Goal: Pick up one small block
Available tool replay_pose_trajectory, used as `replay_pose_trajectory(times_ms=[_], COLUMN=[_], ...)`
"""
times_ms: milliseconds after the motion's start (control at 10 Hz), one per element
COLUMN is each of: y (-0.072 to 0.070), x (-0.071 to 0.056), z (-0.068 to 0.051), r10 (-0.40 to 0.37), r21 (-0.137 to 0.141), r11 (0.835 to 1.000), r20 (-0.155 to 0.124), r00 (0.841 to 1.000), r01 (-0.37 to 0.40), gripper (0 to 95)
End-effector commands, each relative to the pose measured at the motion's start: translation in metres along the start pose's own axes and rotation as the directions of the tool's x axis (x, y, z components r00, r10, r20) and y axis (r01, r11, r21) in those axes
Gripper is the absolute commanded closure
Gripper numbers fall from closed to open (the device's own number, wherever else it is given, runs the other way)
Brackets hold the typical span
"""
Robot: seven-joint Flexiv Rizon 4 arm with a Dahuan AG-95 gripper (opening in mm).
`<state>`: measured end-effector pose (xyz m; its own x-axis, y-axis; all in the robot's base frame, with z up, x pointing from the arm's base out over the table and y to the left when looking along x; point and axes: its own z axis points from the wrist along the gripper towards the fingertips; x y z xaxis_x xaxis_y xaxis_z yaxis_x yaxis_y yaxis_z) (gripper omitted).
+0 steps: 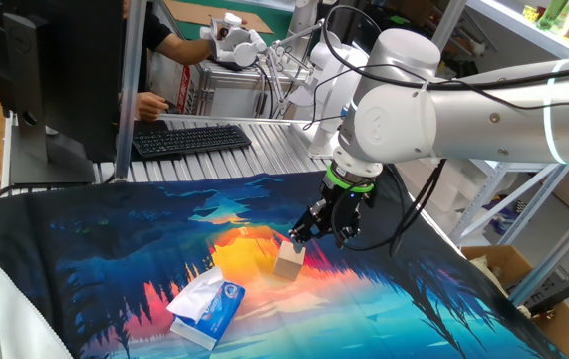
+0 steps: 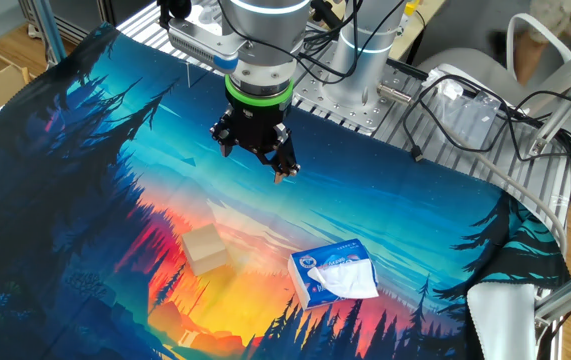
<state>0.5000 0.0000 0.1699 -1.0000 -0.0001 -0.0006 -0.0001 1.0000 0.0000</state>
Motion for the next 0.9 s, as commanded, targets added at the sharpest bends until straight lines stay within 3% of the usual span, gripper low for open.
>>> replay_pose_trajectory(times_ms=[100, 200, 900], y=[0.0000, 0.0000, 0.0002], x=[0.0000, 0.0000, 0.0000], z=[-0.0001, -0.0001, -0.0001], r10=[0.000, -0.093, -0.093], r21=[0.000, 0.050, 0.050], r11=[1.000, 0.995, 0.995], r20=[-0.001, 0.016, 0.016], r00=[1.000, 0.996, 0.996], r01=[0.000, 0.092, 0.092], gripper=[0.0, 95.0, 95.0])
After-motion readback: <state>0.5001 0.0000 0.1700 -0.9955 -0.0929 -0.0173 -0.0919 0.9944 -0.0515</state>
